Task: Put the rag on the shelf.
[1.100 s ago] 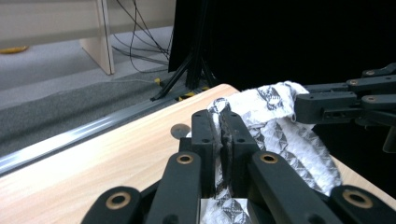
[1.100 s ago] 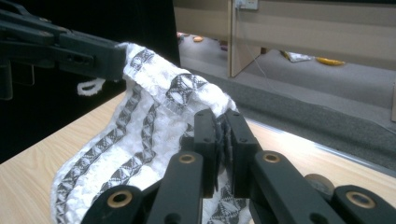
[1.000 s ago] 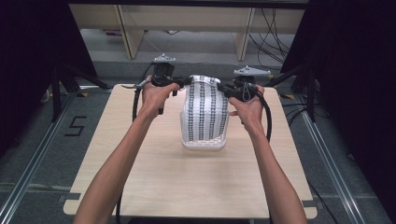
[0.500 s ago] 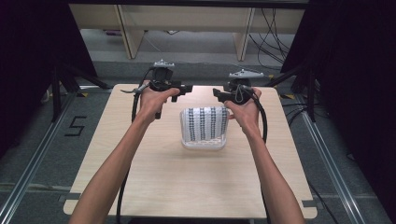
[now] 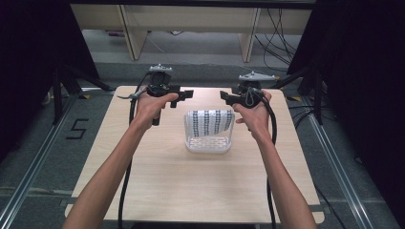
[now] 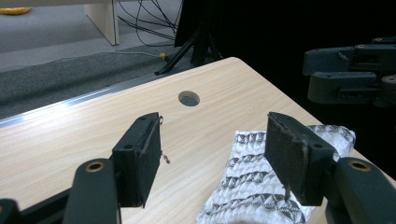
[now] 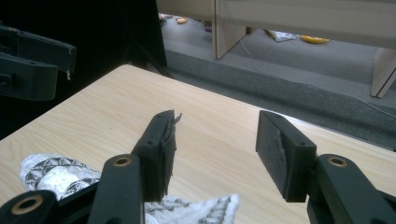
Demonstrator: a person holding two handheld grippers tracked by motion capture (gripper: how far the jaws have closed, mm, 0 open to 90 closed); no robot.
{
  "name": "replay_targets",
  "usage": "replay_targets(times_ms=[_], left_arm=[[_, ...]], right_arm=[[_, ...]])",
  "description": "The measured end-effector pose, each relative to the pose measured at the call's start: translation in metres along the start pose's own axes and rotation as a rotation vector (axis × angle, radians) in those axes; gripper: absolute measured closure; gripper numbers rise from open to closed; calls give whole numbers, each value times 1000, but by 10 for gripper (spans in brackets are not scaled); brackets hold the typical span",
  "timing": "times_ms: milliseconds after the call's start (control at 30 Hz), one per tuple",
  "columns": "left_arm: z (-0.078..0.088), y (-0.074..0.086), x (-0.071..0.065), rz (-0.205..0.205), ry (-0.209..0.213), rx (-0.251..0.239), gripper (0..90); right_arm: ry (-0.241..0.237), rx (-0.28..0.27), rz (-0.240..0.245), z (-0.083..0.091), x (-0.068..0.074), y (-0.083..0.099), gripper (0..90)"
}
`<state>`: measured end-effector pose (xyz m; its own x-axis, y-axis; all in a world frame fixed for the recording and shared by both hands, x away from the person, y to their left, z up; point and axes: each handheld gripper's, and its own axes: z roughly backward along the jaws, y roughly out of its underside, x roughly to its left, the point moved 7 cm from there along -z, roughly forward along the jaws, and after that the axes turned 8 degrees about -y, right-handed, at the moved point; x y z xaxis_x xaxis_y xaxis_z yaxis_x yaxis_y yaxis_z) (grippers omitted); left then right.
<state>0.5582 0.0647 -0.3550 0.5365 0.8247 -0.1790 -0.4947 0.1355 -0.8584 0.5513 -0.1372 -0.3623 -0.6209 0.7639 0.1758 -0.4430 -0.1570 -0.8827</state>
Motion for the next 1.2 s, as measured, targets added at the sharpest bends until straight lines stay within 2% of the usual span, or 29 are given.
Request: replay_targets(times_ms=[67,200,233,300,367,500,700,733,833,1133,1167,1200], left_arm=[[1,1,1,2,-4,1,355],[4,4,2,1,-1,3,348],[5,5,2,2,12,8,347],[7,6,1,9,18,6,343],[9,7,1,13,26,4,338],[15,9,0,12,37,-2,331],[21,15,-1,9,53,-4,328],[21,16,-1,11,58,-7,327],[23,18,0,10,57,-9,323],[35,24,-13,-8,82,-30,316],[36,25,-14,-15,88,-34,316],[38,26,-16,-20,90,-31,314]], right_arm=[[-3,-5,26,1,-2,-1,484],[-3,0,13,5,-2,-1,484],[2,0,27,5,-2,-1,483],[-6,4,18,7,0,-1,478],[-11,-4,30,8,0,-1,467],[-25,10,27,11,5,0,450],[-21,23,63,15,9,0,429],[-36,19,57,14,12,0,426],[-40,20,50,15,16,1,419],[-63,26,52,20,27,9,379],[-57,30,66,21,27,10,376],[-59,26,53,22,29,11,373]])
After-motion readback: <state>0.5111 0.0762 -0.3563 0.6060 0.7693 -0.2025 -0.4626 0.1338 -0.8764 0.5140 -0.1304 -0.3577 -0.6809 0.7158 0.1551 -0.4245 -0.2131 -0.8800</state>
